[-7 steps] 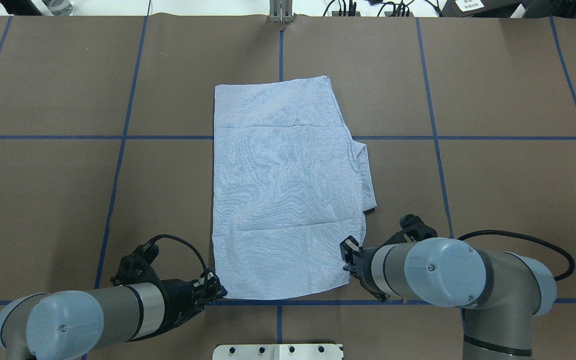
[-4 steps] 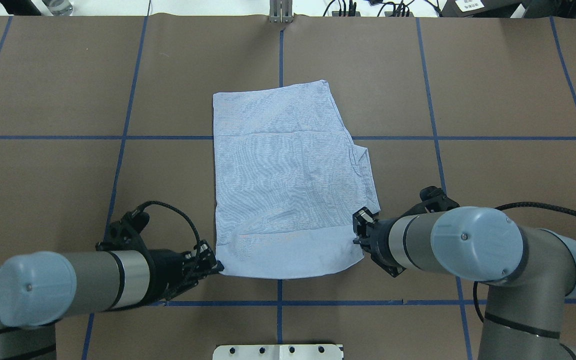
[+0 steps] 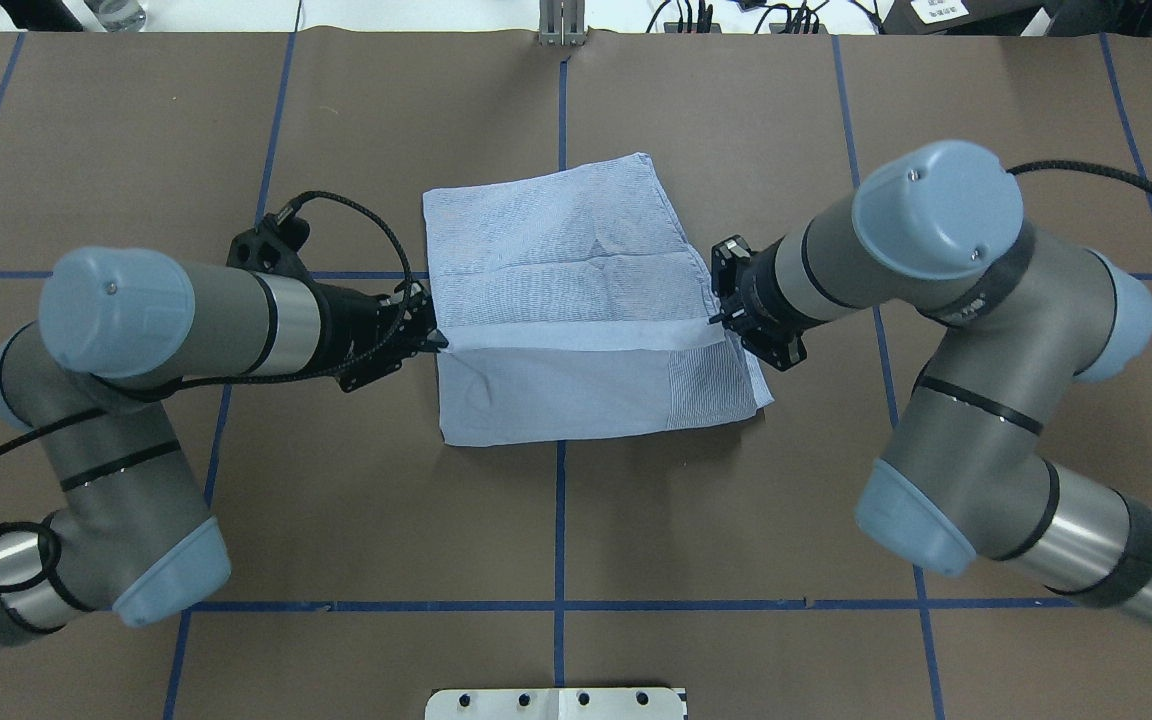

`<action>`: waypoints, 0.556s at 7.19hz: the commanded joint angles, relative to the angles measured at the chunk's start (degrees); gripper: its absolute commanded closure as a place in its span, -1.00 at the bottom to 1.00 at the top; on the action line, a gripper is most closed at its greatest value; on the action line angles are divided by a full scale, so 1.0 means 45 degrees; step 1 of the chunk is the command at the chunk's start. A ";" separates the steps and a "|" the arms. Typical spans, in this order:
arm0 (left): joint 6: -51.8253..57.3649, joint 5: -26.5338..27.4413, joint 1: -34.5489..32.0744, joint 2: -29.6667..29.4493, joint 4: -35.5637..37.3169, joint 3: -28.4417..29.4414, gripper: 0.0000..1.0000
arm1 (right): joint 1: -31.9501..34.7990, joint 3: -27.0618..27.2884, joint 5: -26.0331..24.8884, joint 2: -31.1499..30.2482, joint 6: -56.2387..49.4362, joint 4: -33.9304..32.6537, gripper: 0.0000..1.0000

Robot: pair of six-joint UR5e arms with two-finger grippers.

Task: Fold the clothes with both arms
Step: 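Lift both near corners and fold them over toward the far edge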

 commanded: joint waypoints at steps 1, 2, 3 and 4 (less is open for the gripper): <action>0.0361 -0.0392 -0.1243 -0.0953 -0.0037 0.1338 1.00 | 0.0761 -0.2526 0.0593 0.2056 -0.0990 0.0022 1.00; 0.0691 -0.0375 -0.1461 -0.0995 -0.0018 0.1536 1.00 | 0.0975 -0.3971 0.0651 0.3034 -0.1441 0.0060 1.00; 0.0733 -0.0374 -0.1598 -0.1208 -0.0076 0.2022 1.00 | 0.1209 -0.4932 0.0709 0.3643 -0.1929 0.0080 1.00; 0.0714 -0.0336 -0.1696 -0.1577 -0.0192 0.2723 1.00 | 0.1424 -0.5812 0.0942 0.4133 -0.2320 0.0100 1.00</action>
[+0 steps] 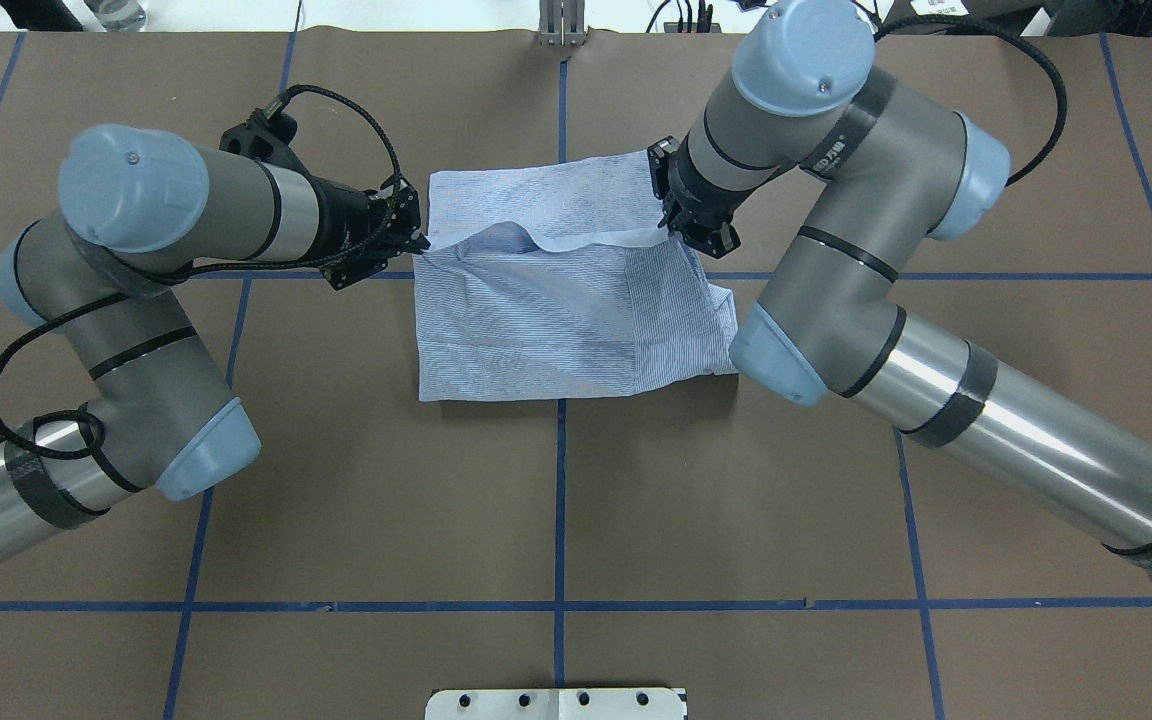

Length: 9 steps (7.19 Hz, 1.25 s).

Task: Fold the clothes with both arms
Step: 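Lift both near corners and fold them over toward the far edge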

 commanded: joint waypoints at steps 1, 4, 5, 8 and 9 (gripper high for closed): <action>0.0042 0.0040 -0.0380 -0.0811 -0.0181 0.1499 1.00 | 0.0331 -0.2027 0.0247 0.1130 -0.0719 0.0142 1.00; 0.0315 0.0079 -0.0948 -0.1964 -0.1758 0.4154 1.00 | 0.0370 -0.3965 0.0228 0.1543 -0.1205 0.1549 1.00; 0.0315 0.0098 -0.1026 -0.2084 -0.2499 0.4879 1.00 | 0.0467 -0.4607 0.0247 0.1931 -0.1403 0.1569 1.00; 0.0315 0.0566 -0.1066 -0.3060 -0.3303 0.6523 1.00 | 0.0604 -0.5587 0.0248 0.2500 -0.1854 0.1608 0.46; 0.0315 0.0915 -0.1066 -0.3525 -0.4351 0.7667 1.00 | 0.0856 -0.6073 0.0248 0.2849 -0.2241 0.1627 -0.07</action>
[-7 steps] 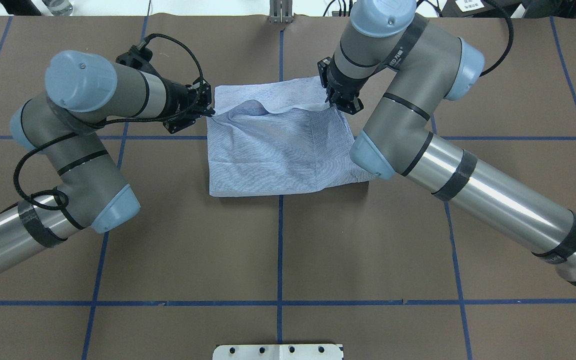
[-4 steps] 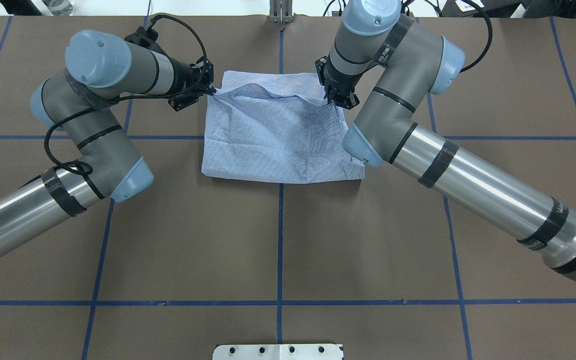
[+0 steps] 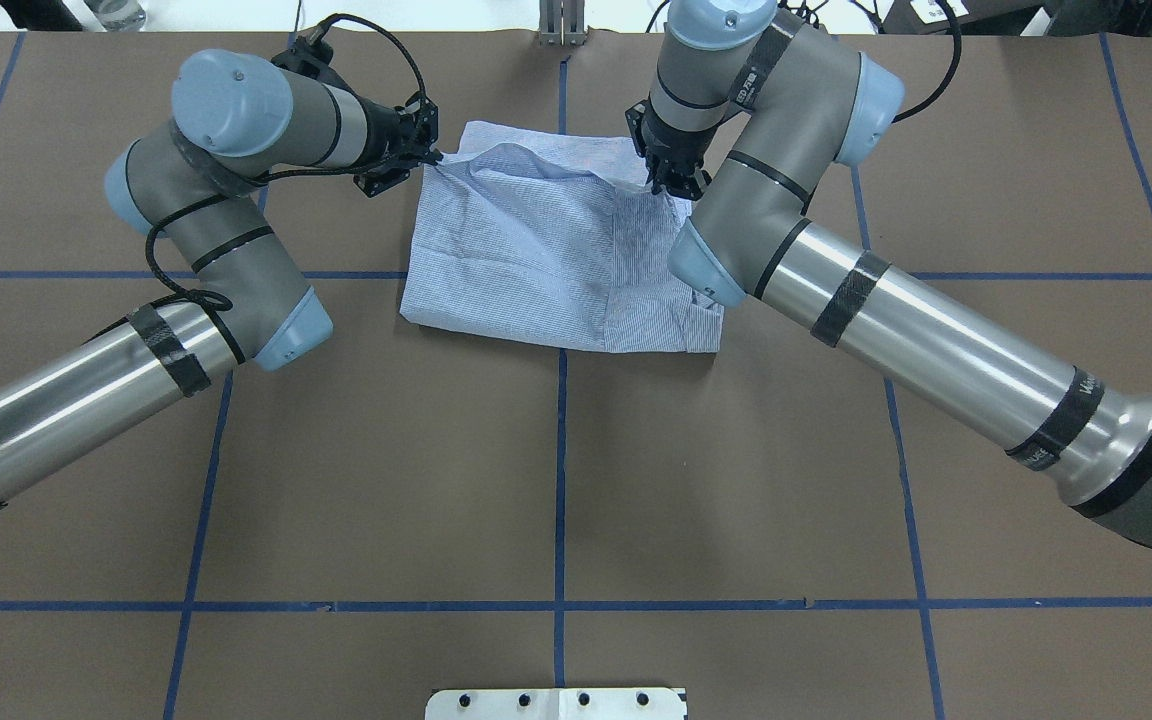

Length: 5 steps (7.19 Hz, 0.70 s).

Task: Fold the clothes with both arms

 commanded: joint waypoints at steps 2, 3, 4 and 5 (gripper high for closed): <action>0.0658 0.0610 -0.0627 -0.0773 -0.1200 0.1622 -0.16 | 0.1283 -0.0810 0.1085 0.0497 -0.1695 -0.0002 -1.00; 0.0703 0.0550 -0.0903 -0.0774 -0.1200 0.1563 -0.43 | 0.1425 -0.0810 0.1386 0.0478 -0.1778 -0.0002 -1.00; 0.0723 -0.0262 -0.1311 -0.0716 -0.1200 0.1273 -0.45 | 0.1407 -0.0810 0.1389 0.0478 -0.1779 -0.0002 -1.00; 0.0800 -0.0715 -0.1548 -0.0561 -0.1181 0.1057 -0.45 | 0.1388 -0.0714 0.1389 0.0400 -0.1779 -0.0002 -1.00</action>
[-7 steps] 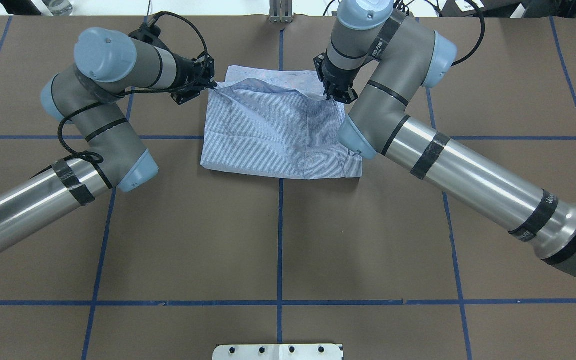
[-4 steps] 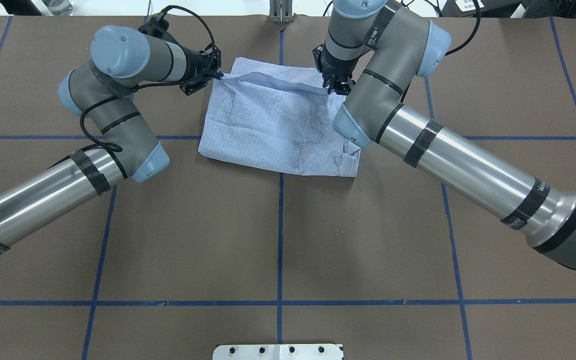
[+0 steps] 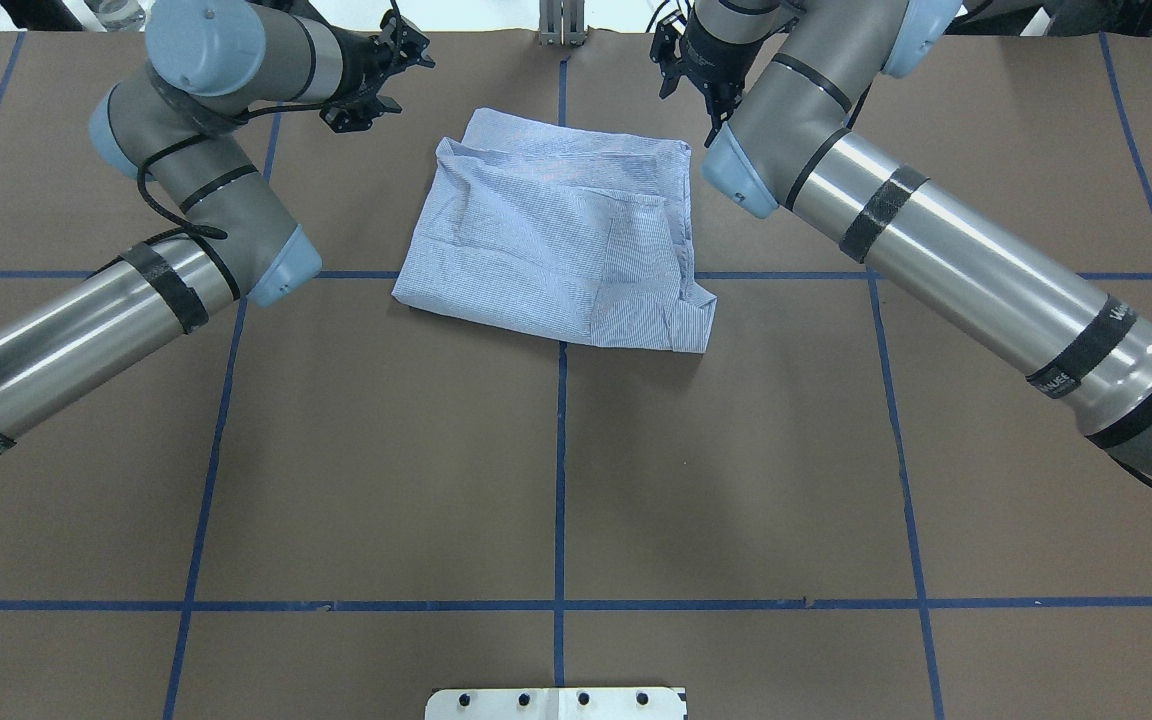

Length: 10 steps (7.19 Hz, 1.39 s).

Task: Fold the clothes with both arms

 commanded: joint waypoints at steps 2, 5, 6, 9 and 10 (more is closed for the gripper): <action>0.1822 -0.1605 -0.0442 0.1624 0.0084 -0.1830 -0.44 | -0.0013 0.0864 -0.0001 -0.0640 -0.0334 -0.0040 -1.00; 0.7803 -0.3326 -0.1513 0.4978 0.0201 -0.4523 -0.44 | 0.0726 0.3419 0.0194 -0.3659 -0.4695 -0.0156 -1.00; 1.0150 -0.3621 -0.2136 0.6094 0.0221 -0.5171 -0.44 | 0.1213 0.4144 0.0214 -0.4735 -0.6548 -0.0177 -1.00; 1.6281 -0.5082 -0.4457 0.8308 0.2083 -0.6385 -0.44 | 0.3145 0.5710 0.1946 -0.7977 -1.2272 -0.0196 -1.00; 1.8975 -0.5457 -0.5221 0.8757 0.3778 -0.6795 -0.45 | 0.3789 0.6081 0.2010 -0.9013 -1.3953 -0.0196 -1.00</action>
